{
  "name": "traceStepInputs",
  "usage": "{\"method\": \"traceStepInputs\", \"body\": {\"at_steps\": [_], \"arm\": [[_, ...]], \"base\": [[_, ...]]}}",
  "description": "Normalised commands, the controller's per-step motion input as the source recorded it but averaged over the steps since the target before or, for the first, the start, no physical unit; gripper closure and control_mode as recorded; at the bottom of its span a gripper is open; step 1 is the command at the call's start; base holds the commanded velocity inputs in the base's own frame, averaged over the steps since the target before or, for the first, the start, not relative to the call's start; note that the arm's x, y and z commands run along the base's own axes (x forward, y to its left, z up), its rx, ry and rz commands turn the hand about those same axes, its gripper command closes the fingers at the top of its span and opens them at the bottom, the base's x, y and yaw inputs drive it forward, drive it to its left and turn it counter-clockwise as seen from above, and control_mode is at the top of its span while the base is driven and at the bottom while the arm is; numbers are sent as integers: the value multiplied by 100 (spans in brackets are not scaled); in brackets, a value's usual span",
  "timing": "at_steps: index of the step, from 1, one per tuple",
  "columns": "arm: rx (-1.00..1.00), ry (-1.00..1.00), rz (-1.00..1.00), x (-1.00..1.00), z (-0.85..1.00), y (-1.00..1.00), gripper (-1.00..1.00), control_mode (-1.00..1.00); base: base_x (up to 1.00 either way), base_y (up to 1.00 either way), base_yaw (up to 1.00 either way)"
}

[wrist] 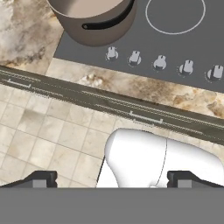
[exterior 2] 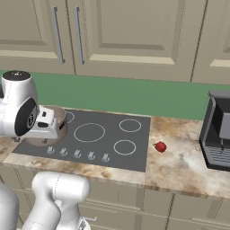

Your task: Turn on the burner for the pot on the stove. Wait thirty seconds for the pot to heat up. Then add the bell pepper to the pot.

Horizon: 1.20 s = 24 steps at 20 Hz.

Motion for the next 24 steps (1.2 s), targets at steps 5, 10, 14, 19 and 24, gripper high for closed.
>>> {"method": "traceStepInputs", "body": {"at_steps": [5, 10, 14, 19, 24], "arm": [[0, 0, 0, 0, 0, 0, -100, -100], [0, 0, 0, 0, 0, 0, -100, -100], [0, 0, 0, 0, 0, 0, -100, -100], [0, 0, 0, 0, 0, 0, -100, -100], [0, 0, 0, 0, 0, 0, -100, -100]], "base": [[0, 0, 0], [0, 0, 0], [0, 0, 0], [0, 0, 0], [0, 0, 0]]}}
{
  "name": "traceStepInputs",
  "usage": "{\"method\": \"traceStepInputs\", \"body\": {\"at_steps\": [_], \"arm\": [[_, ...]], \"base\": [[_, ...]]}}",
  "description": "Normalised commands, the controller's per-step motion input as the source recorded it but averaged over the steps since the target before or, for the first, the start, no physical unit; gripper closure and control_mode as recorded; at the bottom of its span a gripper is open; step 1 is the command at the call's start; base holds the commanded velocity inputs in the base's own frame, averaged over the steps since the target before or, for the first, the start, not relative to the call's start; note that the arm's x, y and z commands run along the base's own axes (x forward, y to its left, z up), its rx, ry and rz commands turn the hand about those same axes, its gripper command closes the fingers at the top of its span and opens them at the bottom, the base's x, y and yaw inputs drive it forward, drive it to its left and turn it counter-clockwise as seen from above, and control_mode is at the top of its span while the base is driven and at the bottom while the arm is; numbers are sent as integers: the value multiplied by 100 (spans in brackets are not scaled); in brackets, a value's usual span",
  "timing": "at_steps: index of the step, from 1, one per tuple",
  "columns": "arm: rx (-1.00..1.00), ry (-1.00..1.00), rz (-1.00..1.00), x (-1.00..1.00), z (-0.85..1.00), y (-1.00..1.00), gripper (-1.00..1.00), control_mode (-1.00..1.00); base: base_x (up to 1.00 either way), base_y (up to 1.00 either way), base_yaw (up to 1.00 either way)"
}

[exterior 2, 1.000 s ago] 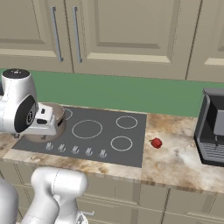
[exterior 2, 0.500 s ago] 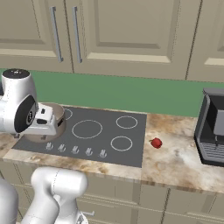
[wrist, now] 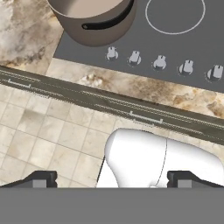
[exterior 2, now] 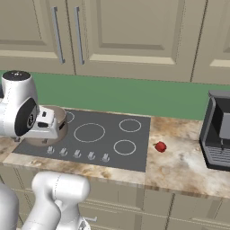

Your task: Turn on the burner for the pot on the stove. Wait thirty seconds for the pot to heat up. Then add the bell pepper to the pot.

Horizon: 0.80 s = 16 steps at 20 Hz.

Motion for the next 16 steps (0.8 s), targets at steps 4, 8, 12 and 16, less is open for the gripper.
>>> {"method": "traceStepInputs", "body": {"at_steps": [4, 8, 12, 16], "arm": [[0, 0, 0, 0, 0, 0, -100, -100], [0, 0, 0, 0, 0, 0, -100, -100], [0, 0, 0, 0, 0, 0, -100, -100], [0, 0, 0, 0, 0, 0, -100, -100]], "base": [[0, 0, 0], [0, 0, 0], [0, 0, 0], [0, 0, 0]]}}
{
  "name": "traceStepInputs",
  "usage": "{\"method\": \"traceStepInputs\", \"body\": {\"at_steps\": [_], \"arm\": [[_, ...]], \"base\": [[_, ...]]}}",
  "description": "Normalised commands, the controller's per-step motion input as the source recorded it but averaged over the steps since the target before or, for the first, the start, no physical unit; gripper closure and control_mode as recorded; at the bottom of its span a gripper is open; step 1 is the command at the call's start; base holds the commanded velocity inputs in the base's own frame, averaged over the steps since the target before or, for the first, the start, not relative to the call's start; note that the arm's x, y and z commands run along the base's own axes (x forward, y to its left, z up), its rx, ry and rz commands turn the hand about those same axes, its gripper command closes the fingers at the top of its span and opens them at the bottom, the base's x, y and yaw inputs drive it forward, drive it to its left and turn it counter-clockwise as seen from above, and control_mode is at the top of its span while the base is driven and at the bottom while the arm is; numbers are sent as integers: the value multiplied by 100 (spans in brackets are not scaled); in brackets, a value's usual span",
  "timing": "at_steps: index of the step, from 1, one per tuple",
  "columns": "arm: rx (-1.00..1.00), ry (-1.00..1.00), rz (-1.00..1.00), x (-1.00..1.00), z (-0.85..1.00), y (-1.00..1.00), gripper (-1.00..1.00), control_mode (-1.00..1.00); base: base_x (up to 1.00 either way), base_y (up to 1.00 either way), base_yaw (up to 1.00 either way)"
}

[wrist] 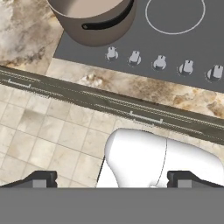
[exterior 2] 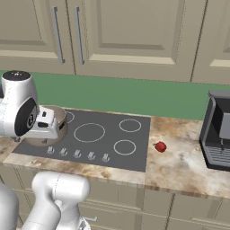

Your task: Turn on the burner for the pot on the stove. Wait thirty seconds for the pot to heat up. Then add the bell pepper to the pot.

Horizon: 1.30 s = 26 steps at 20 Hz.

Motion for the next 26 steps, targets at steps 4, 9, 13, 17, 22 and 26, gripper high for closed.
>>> {"method": "traceStepInputs", "body": {"at_steps": [4, 9, 13, 17, 22, 26], "arm": [[0, 0, 0, 0, 0, 0, -100, -100], [0, 0, 0, 0, 0, 0, -100, -100], [0, 0, 0, 0, 0, 0, -100, -100], [0, 0, 0, 0, 0, 0, -100, -100], [0, 0, 0, 0, 0, 0, -100, -100], [0, 0, 0, 0, 0, 0, -100, -100]], "base": [[0, 0, 0], [0, 0, 0], [0, 0, 0], [0, 0, 0], [0, 0, 0], [0, 0, 0]]}}
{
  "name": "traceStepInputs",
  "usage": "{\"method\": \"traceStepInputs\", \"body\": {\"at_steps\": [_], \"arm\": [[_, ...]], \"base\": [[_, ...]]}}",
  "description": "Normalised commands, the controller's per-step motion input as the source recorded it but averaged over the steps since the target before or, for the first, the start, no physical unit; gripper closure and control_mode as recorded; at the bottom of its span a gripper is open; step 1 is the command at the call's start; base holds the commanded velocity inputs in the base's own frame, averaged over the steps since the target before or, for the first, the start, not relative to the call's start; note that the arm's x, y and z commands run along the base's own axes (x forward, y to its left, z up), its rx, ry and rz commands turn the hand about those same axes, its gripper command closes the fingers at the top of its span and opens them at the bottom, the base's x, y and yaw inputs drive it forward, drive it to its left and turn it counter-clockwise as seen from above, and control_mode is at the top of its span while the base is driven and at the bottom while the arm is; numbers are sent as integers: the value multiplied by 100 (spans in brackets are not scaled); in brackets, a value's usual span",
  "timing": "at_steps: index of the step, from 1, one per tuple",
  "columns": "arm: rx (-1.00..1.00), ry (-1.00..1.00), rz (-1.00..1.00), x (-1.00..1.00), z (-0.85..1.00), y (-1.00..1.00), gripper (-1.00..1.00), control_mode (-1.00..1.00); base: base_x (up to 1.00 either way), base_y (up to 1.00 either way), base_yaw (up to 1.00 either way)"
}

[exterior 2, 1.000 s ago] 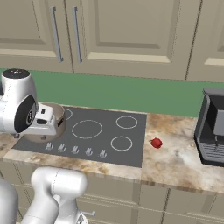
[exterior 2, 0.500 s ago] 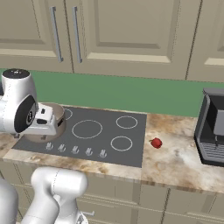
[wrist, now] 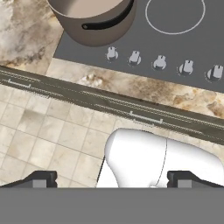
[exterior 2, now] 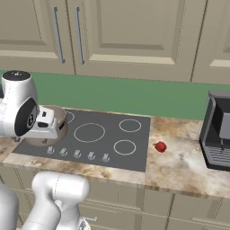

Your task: Turn on the burner for the pot on the stove. Wait thirty seconds for the pot to heat up. Then add the bell pepper to the pot.

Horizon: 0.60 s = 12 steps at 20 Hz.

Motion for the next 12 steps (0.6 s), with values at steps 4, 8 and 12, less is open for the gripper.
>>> {"method": "traceStepInputs", "body": {"at_steps": [4, 8, 12], "arm": [[0, 0, 0, 0, 0, 0, -100, -100], [0, 0, 0, 0, 0, 0, -100, -100], [0, 0, 0, 0, 0, 0, -100, -100]], "base": [[0, 0, 0], [0, 0, 0], [0, 0, 0]]}}
